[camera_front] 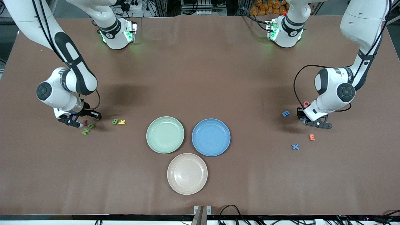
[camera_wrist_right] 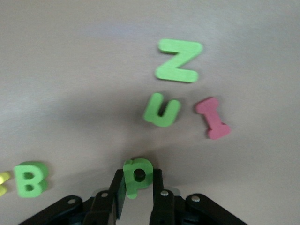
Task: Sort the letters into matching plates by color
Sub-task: 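Carry the green P with the right gripper while the left gripper carries the blue letter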
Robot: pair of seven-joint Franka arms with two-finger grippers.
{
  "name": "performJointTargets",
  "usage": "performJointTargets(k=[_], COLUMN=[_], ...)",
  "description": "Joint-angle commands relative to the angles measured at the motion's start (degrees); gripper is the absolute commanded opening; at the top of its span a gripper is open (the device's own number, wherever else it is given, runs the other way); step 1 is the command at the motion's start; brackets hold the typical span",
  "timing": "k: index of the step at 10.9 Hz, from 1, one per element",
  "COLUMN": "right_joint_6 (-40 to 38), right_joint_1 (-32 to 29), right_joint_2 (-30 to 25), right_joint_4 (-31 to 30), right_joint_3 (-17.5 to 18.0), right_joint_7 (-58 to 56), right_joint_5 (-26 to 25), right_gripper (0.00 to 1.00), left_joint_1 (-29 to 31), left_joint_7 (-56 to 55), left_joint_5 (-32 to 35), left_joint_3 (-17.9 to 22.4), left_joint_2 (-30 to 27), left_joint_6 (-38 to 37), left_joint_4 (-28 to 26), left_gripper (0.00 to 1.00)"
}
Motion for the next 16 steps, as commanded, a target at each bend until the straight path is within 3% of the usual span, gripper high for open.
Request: performJointTargets(k=[1,4,8,16], right_joint_6=[-5.6,-13.9,-14.1,-14.1], right_joint_1=[3.6,9.2,16.2,29.2], right_joint_2=[-3.0,-2.3,0.2,11.2], right_joint_4=[3.3,11.4,18.3,30.5], right_joint_3=[-0.1,-0.1,0.0,0.0], right_joint_7=[-0.2,-0.5,-0.3,2.7], right_joint_5=[-8.0,-9.0,-8.1,-7.9], right_gripper=[0.04,0.06,0.06,0.06], left_joint_1=[-0.3,-2.2,-7.6,-25.7], left_joint_7=[-3.6,-8.2,-17.6,-48.1], left_joint_5=[1.8,1.8,1.8,0.9], left_joint_3=[-0.2,-0.7,-1.0,-1.0], left_joint_2=[-1.5,-2.4,-1.8,1.2], left_joint_6=[-0.7,-6.0,-10.9,-16.7], left_joint_4=[1.9,5.8,10.3,18.4], left_gripper=[0.0,0.0,0.0,0.0])
